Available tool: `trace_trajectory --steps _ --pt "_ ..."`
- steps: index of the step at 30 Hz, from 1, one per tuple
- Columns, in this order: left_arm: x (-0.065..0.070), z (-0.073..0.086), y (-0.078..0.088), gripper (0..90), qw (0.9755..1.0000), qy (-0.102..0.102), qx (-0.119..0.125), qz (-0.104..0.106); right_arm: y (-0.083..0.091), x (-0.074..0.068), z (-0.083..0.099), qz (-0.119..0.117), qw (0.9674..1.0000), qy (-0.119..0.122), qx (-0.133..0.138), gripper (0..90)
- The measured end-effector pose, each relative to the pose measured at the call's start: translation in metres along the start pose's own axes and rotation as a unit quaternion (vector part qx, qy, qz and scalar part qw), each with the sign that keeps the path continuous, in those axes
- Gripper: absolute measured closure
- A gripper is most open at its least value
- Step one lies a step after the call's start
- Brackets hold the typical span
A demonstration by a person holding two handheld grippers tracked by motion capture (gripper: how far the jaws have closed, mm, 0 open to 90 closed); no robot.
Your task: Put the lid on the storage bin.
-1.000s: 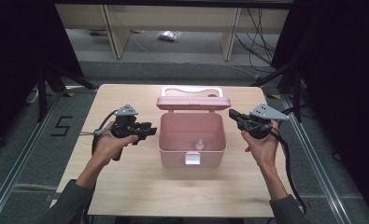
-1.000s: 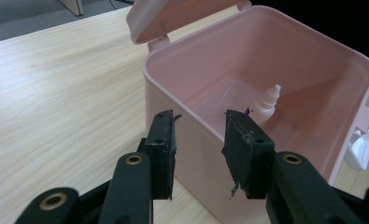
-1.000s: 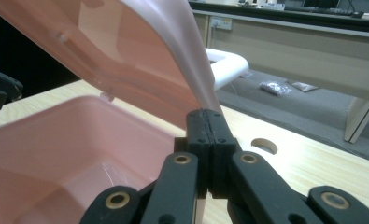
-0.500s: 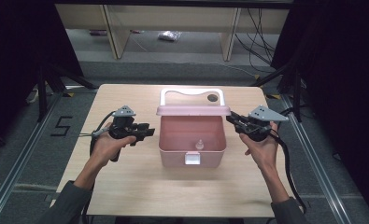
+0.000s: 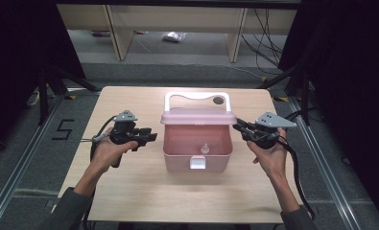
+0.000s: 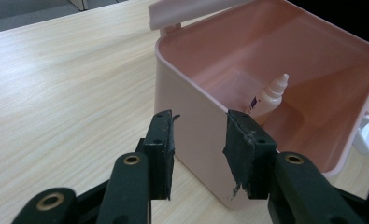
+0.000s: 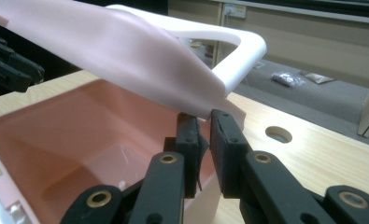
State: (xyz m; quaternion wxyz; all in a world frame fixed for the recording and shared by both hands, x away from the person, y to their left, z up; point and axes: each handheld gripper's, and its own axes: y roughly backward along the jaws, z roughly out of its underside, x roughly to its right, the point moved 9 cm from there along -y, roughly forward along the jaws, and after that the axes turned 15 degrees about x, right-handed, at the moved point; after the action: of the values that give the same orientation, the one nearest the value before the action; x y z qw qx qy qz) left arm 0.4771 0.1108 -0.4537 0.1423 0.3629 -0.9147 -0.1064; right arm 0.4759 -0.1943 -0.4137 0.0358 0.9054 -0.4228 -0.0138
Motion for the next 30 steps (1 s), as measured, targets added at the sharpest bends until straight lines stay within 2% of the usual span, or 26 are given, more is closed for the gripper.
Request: trace_trajectory --steps 3,4,5,6,7,8,9,10,11,12,13,14,15,18,19,21,25,26,28,30 --pt "0.000 0.001 0.002 61.6 1.0000 0.002 -0.001 0.003 0.003 0.000 0.004 -0.004 1.0000 0.005 -0.005 82.0" --pt "0.000 0.001 0.002 61.6 1.0000 0.000 -0.001 0.006 0.004 -0.002 0.005 -0.002 0.9999 -0.004 -0.011 81.9" --pt "0.000 0.002 0.002 61.6 1.0000 0.000 0.000 0.005 0.005 -0.002 0.007 -0.007 0.9999 0.002 -0.016 81.8" --pt "0.000 0.002 0.003 61.6 1.0000 0.004 0.001 0.005 0.005 -0.003 0.008 -0.006 0.9999 -0.005 -0.014 81.7" --pt "0.000 0.002 0.003 61.6 1.0000 0.004 0.001 0.005 0.006 -0.002 0.009 -0.010 0.9998 0.006 -0.015 81.6" --pt "-0.001 0.003 0.003 61.5 1.0000 0.002 0.004 0.002 0.008 -0.004 0.012 -0.010 0.9996 -0.004 -0.025 81.4" --pt "-0.001 0.004 0.004 61.5 1.0000 0.001 0.002 0.004 0.007 -0.003 0.013 -0.015 0.9997 0.005 -0.020 81.3" --pt "-0.001 0.005 0.004 61.5 1.0000 0.005 0.000 0.006 0.008 -0.005 0.014 -0.015 0.9996 -0.004 -0.023 81.2" --pt "-0.001 0.006 0.004 61.5 1.0000 0.005 0.001 0.005 0.009 -0.003 0.016 -0.017 0.9994 0.007 -0.030 81.1" --pt "-0.001 0.006 0.004 61.4 1.0000 0.005 0.001 0.008 0.009 -0.005 0.017 -0.013 0.9996 -0.001 -0.025 80.9" --pt "-0.001 0.007 0.004 61.4 1.0000 0.005 0.001 0.004 0.010 -0.004 0.019 -0.021 0.9992 0.008 -0.033 80.8" --pt "-0.001 0.008 0.004 61.5 0.9999 0.007 -0.001 0.008 0.010 -0.005 0.020 -0.015 0.9995 0.005 -0.028 80.6" --pt "-0.001 0.009 0.004 61.5 1.0000 0.004 -0.001 0.005 0.011 -0.004 0.022 -0.021 0.9991 0.015 -0.035 80.3" --pt "-0.001 0.009 0.005 61.5 1.0000 0.006 0.000 0.005 0.012 -0.006 0.025 -0.020 0.9990 0.008 -0.038 79.5" --pt "-0.002 0.009 0.006 61.5 1.0000 0.007 0.000 0.003 0.012 -0.005 0.026 -0.030 0.9986 0.017 -0.040 79.1" --pt "-0.002 0.010 0.006 61.5 1.0000 0.008 0.000 0.005 0.013 -0.006 0.029 -0.026 0.9985 0.011 -0.047 78.4" --pt "-0.003 0.011 0.007 61.4 1.0000 0.004 0.004 0.001 0.014 -0.005 0.034 -0.029 0.9975 0.022 -0.060 77.8" --pt "-0.003 0.011 0.007 61.3 1.0000 0.004 0.004 -0.002 0.015 -0.006 0.034 -0.033 0.9975 0.017 -0.060 77.8" --pt "-0.003 0.012 0.008 61.1 1.0000 0.005 0.005 -0.002 0.016 -0.003 0.034 -0.023 0.9977 0.028 -0.057 77.2" --pt "-0.004 0.013 0.008 60.5 1.0000 0.004 0.003 -0.005 0.018 -0.003 0.037 -0.025 0.9969 0.025 -0.071 77.0"
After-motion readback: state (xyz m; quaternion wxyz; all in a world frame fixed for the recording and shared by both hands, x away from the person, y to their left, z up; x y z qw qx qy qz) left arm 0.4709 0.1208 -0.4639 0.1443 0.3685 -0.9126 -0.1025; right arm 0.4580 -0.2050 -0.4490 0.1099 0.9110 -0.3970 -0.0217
